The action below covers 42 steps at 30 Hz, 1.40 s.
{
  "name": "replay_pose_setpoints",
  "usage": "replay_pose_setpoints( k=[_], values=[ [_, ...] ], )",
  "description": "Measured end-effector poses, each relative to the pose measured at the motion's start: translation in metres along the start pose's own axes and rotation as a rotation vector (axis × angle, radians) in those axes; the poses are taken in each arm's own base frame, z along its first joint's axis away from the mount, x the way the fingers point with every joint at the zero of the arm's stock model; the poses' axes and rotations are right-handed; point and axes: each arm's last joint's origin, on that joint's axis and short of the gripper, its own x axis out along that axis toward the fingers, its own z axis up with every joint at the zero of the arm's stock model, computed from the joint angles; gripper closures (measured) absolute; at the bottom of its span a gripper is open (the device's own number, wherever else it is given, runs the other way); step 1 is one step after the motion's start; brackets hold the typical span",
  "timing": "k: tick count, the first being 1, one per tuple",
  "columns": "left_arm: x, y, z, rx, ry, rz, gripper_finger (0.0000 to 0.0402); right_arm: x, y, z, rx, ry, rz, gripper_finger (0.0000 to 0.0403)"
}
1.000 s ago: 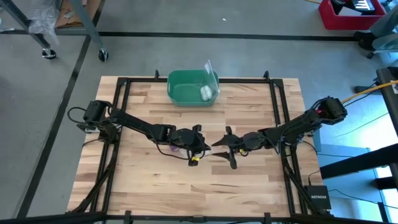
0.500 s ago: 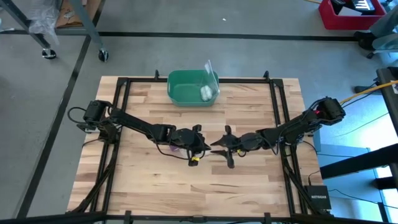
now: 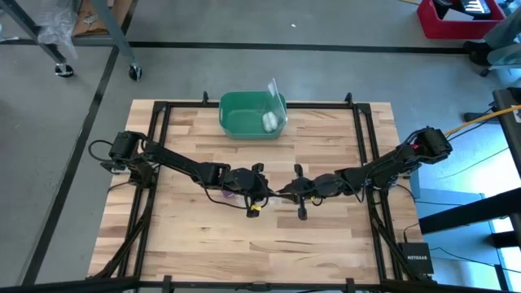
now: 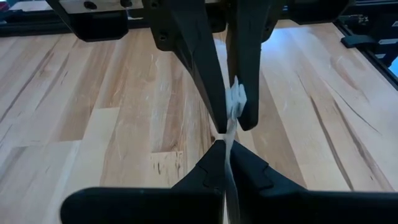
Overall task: Roll bandage
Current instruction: Open the zip bag
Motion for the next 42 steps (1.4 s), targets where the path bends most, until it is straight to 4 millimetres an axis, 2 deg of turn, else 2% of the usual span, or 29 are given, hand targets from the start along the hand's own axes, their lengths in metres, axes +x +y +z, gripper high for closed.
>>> replay_pose_setpoints(
  k=[4,13,22,29,32,35,42],
  values=[
    [0.000,0.000,0.000,0.002,-0.004,0.000,0.0400,0.000,0.000,0.000,0.001,0.004,0.003,0.0354],
    [0.000,0.000,0.001,0.001,-0.015,-0.002,0.0400,0.003,0.000,-0.009,-0.009,0.068,0.005,0.0385],
    [0.000,0.000,0.001,0.002,-0.013,-0.001,0.0400,0.003,0.000,-0.011,0.012,0.084,0.003,0.0374],
    [-0.004,0.000,0.008,-0.002,-0.050,-0.001,0.0400,0.003,-0.001,-0.019,0.054,0.153,-0.004,0.0372],
    [-0.003,0.000,0.005,0.001,-0.023,0.000,0.0400,0.000,-0.001,-0.016,0.082,0.161,0.016,0.0353],
    [-0.003,0.000,0.004,0.002,-0.013,0.000,0.0400,-0.007,-0.001,-0.011,0.099,0.165,0.033,0.0319],
    [-0.004,0.000,0.004,0.002,-0.014,0.001,0.0400,-0.024,-0.004,0.007,0.088,0.103,0.029,0.0256]
  ],
)
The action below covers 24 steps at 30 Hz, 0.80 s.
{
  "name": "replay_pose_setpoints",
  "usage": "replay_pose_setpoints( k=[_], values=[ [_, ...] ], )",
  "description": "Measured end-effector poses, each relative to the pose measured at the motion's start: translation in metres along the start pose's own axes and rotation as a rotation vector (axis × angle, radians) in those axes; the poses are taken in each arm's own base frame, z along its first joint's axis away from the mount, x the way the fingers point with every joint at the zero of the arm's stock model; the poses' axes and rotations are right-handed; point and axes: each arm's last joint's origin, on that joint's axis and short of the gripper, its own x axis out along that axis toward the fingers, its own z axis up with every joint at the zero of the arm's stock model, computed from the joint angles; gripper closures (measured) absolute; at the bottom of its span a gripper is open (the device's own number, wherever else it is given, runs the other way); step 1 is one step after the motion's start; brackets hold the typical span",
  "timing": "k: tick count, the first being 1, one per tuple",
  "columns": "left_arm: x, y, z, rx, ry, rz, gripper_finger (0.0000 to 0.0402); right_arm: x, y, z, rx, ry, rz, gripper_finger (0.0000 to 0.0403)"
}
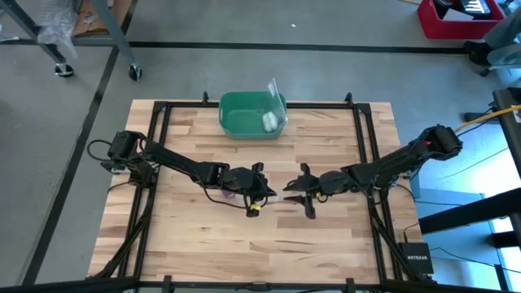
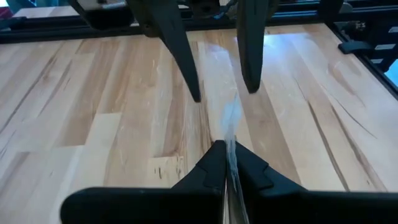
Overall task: Roll bandage
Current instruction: Open the zip bag
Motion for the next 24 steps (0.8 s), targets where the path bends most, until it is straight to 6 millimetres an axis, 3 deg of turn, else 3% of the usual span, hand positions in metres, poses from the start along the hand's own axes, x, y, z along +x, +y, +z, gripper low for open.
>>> replay_pose_setpoints(
  k=[12,24],
  values=[
    [0.000,0.000,0.000,0.000,-0.004,0.000,0.0400,0.020,0.001,-0.006,-0.043,-0.057,-0.031,0.0269],
    [0.000,0.000,0.000,0.000,-0.002,-0.001,0.0400,0.023,0.002,-0.006,-0.068,-0.074,-0.033,0.0376]
  ],
)
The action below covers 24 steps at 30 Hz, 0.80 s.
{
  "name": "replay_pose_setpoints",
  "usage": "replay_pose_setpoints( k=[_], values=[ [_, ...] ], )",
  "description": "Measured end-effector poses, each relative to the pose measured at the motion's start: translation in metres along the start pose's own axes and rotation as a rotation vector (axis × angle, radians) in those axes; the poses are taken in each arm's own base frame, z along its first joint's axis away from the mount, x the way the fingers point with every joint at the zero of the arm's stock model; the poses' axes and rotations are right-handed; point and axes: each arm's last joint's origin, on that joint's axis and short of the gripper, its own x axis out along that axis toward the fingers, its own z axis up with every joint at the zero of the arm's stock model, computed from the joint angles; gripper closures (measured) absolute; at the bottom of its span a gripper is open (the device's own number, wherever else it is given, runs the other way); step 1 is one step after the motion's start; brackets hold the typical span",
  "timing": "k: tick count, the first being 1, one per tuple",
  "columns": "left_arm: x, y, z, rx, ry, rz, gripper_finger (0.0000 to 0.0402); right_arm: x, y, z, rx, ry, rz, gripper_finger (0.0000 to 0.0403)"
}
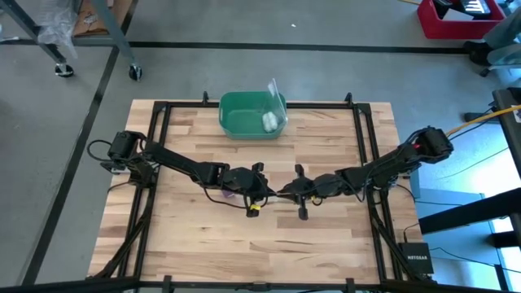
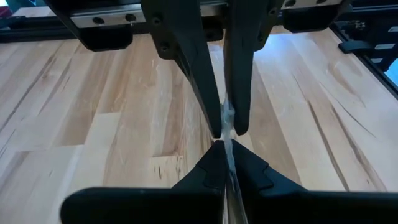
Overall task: Roll bandage
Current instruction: Open the zip bag
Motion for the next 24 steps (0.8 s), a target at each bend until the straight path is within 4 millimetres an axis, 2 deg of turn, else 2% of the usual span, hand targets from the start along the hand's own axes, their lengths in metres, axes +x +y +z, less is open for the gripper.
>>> replay_pose_setpoints(
  k=[5,11,18,24],
  values=[
    [0.000,0.000,-0.001,0.000,0.000,-0.001,0.0400,0.005,0.001,-0.006,-0.007,0.022,-0.003,0.0382],
    [0.001,0.000,-0.002,0.000,0.004,-0.002,0.0400,0.009,0.001,-0.011,-0.010,0.037,-0.003,0.0352],
    [0.000,-0.001,-0.003,0.001,0.012,-0.008,0.0401,0.017,0.002,-0.019,-0.010,0.052,0.021,0.0375],
    [0.000,0.000,-0.001,0.000,-0.004,0.000,0.0401,0.020,0.003,-0.023,-0.012,0.066,0.030,0.0365]
  ],
)
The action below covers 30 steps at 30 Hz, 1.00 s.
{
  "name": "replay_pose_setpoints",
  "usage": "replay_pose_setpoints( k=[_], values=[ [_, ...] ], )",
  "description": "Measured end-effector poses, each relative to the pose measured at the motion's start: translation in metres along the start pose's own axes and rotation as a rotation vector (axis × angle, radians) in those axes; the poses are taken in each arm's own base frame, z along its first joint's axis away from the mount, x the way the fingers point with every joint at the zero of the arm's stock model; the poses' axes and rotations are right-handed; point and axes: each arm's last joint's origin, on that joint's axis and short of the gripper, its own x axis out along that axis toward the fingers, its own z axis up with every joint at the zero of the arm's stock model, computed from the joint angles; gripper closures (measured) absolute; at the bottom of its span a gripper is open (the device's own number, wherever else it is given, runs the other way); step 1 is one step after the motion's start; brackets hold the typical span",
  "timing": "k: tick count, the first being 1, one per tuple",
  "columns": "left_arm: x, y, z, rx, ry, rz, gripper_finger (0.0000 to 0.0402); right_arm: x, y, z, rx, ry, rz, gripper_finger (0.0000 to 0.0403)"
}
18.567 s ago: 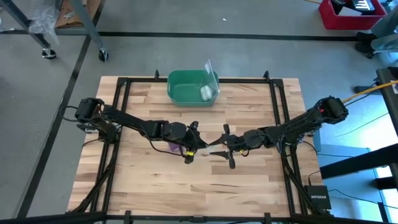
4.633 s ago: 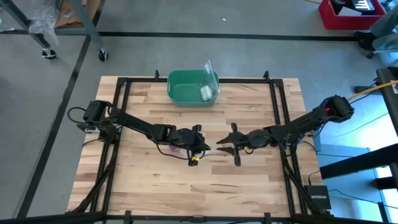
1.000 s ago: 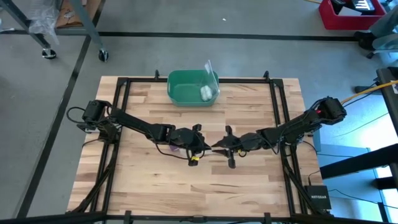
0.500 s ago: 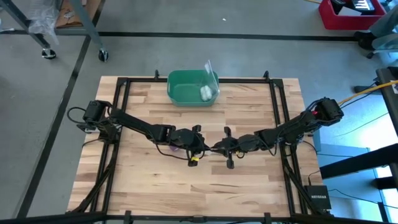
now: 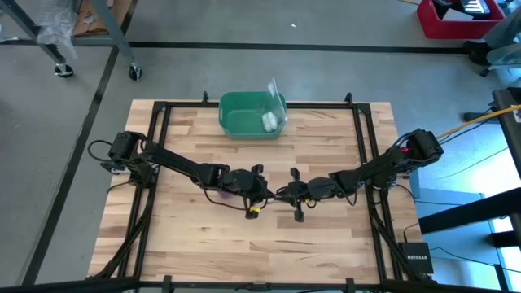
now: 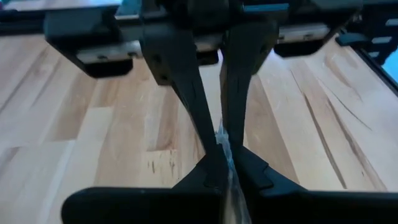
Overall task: Roll bandage
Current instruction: Open the zip bag
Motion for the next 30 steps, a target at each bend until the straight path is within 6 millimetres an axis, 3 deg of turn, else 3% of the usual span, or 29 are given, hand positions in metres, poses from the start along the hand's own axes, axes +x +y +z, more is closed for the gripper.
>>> replay_pose_setpoints(
  k=[17,25,30],
  values=[
    [-0.004,0.001,0.016,0.004,-0.120,0.012,0.0401,0.001,0.000,-0.006,0.007,0.041,0.022,0.0362],
    [-0.020,0.003,0.026,-0.018,-0.118,0.003,0.0400,0.002,0.001,-0.004,0.018,0.035,0.021,0.0361],
    [-0.026,0.008,0.039,-0.088,-0.046,-0.039,0.0348,0.004,0.002,0.001,0.017,0.045,0.022,0.0361]
  ],
)
